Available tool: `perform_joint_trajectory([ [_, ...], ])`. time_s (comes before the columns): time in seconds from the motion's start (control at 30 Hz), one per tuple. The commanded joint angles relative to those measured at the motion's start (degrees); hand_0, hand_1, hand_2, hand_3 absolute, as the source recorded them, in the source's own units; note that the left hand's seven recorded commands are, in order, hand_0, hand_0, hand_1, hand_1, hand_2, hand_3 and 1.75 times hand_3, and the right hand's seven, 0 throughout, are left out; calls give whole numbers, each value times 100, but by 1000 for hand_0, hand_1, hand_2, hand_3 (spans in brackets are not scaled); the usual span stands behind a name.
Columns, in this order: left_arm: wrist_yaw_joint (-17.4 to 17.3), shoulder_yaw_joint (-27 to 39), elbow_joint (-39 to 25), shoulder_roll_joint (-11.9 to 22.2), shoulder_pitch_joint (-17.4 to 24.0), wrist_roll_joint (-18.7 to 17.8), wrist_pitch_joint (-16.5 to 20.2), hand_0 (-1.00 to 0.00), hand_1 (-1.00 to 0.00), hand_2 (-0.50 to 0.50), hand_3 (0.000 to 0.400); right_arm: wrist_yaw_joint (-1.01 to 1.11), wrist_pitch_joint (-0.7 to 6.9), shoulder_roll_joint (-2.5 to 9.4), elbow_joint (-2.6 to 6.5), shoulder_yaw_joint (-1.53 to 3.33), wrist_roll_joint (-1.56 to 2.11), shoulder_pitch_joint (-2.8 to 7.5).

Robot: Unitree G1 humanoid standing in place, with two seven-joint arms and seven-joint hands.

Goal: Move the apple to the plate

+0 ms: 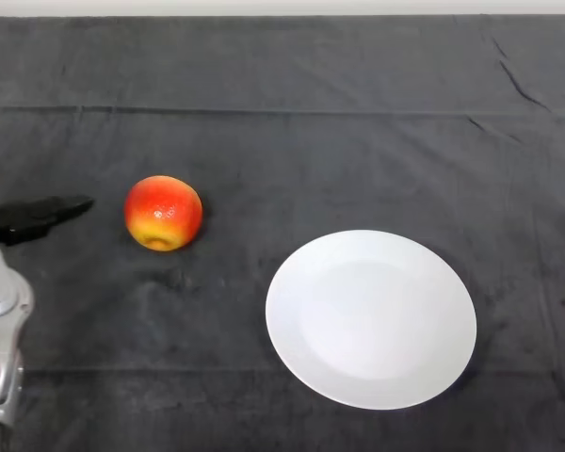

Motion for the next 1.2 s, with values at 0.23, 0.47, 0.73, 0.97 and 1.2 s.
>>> perform_joint_trajectory([
  [0.23,-234,-462,81,-130,-137,99,220,0,0,0,0,-14,57,-245,-4,-101,-23,-158],
  [0.47,-379,-846,415,-245,-404,50,313,0,0,0,0,-22,58,-243,-11,-103,-19,-155],
  [0.73,-541,-1156,1125,-353,-813,-53,204,0,0,0,0,-27,61,-243,-13,-104,-14,-154],
  [0.97,-662,-1362,1987,-478,-1208,-149,-38,0,0,0,0,-28,64,-246,-10,-105,-11,-156],
  [1.2,-760,-1535,2750,-630,-1598,-239,-160,0,0,0,0,-26,68,-251,-2,-105,-9,-160],
])
